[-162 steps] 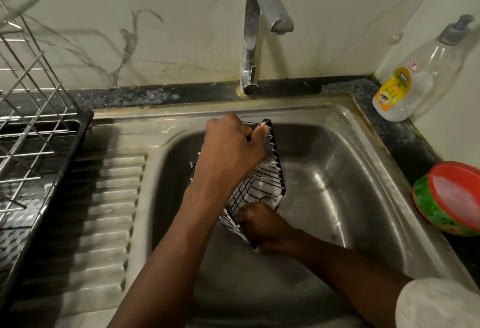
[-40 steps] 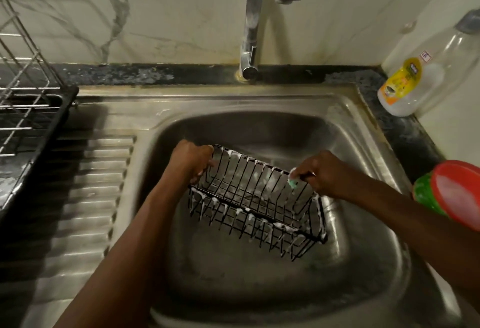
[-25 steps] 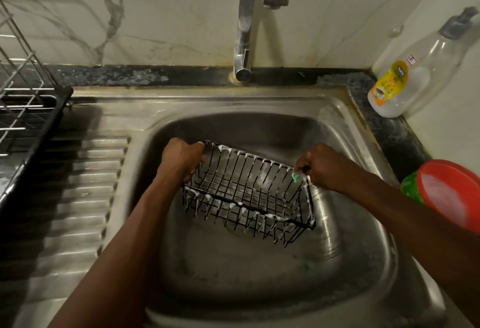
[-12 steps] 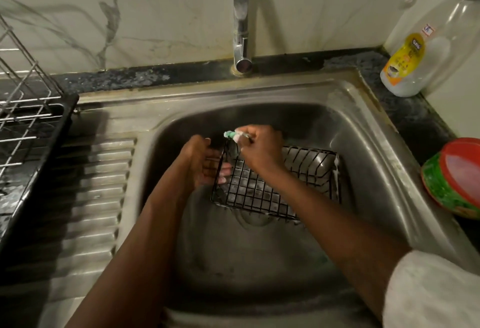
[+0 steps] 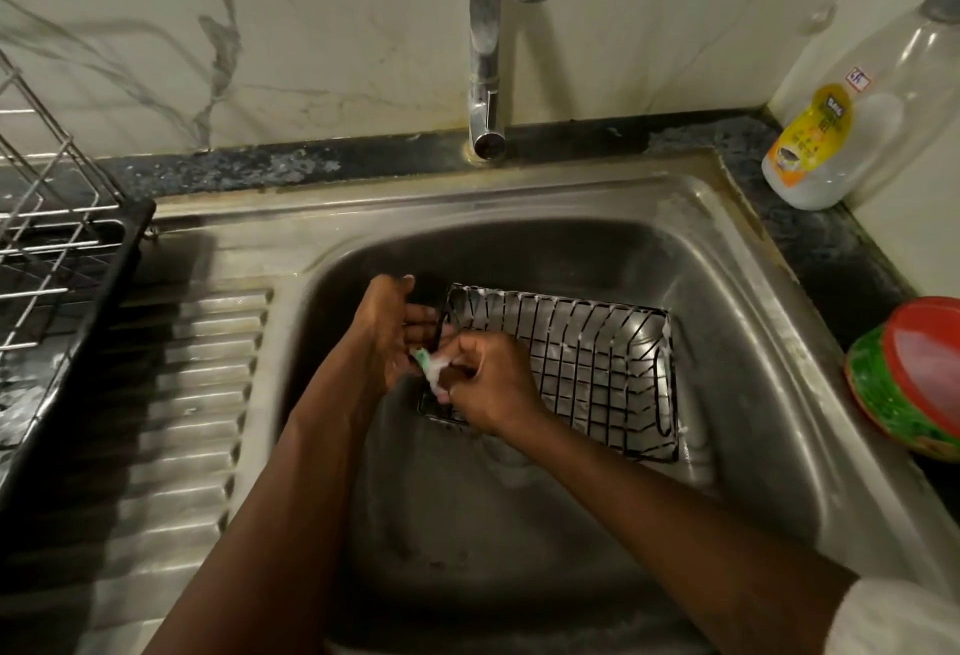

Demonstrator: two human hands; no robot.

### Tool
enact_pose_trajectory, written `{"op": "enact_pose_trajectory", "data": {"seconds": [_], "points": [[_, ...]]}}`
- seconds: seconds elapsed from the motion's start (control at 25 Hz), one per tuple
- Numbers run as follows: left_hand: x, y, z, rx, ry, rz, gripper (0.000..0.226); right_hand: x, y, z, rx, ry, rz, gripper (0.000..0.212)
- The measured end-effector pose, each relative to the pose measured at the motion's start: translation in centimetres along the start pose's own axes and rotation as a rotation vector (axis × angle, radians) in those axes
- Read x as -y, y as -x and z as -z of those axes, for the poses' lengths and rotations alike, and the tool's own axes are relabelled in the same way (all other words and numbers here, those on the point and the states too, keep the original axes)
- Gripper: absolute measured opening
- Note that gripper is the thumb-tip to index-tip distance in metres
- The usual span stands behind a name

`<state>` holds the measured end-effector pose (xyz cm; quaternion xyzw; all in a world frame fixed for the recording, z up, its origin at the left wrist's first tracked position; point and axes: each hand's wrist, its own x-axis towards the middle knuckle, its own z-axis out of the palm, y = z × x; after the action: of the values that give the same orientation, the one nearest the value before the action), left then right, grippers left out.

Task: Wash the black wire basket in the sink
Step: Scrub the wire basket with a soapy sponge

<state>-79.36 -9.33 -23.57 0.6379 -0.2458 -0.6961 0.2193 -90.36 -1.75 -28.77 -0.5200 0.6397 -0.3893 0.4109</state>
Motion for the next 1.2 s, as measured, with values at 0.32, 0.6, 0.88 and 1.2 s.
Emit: {"op": "enact_pose_trajectory", "data": {"seconds": [0.32, 0.6, 0.88, 1.2], "points": [[0.3, -0.4, -0.6, 0.012, -0.023, -0.024, 0.063, -0.2, -4.4, -0.4, -0.238, 0.052, -0.147, 0.018], [0.3, -0.4, -1.2, 0.023, -0.05, -0.017, 0.059, 0.2, -2.3, 0.3, -0.166, 0.029, -0.185, 0.012], [0.6, -1.5, -0.9, 0.021, -0.054, -0.024, 0.055, 0.9, -3.2, -0.7, -0.215, 0.046, -0.254, 0.01], [1.2, -2.6, -0.9, -0.122, -0.228, -0.186, 0.018, -0.5, 0.5, 1.6, 0.181, 0.18, -0.175, 0.013]]}}
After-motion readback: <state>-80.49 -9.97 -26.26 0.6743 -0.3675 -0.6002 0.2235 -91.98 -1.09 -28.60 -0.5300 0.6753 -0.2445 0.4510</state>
